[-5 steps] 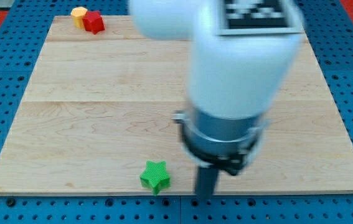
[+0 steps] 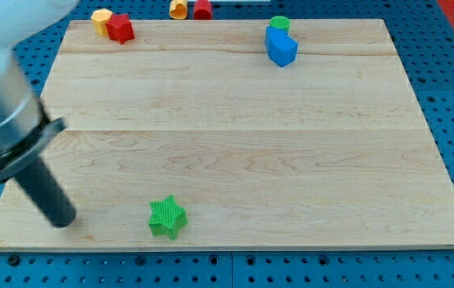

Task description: Slide the green star towards the blue cube

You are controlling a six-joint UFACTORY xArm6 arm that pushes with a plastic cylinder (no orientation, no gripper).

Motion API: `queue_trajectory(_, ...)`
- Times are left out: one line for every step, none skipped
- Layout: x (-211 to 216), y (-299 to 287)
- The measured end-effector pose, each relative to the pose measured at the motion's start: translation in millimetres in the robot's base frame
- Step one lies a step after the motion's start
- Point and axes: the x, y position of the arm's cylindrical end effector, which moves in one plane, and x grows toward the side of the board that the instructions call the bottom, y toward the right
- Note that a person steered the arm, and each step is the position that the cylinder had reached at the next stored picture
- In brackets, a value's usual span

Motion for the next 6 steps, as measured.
queue_trajectory(25.5,23.1)
queue_trajectory(26.6,68.1)
queue_trajectory(26.0,120.6)
queue_trajectory(12.8,124.4)
queue_trajectory(-22.6,144.5)
queue_trajectory(-66.6,149.2)
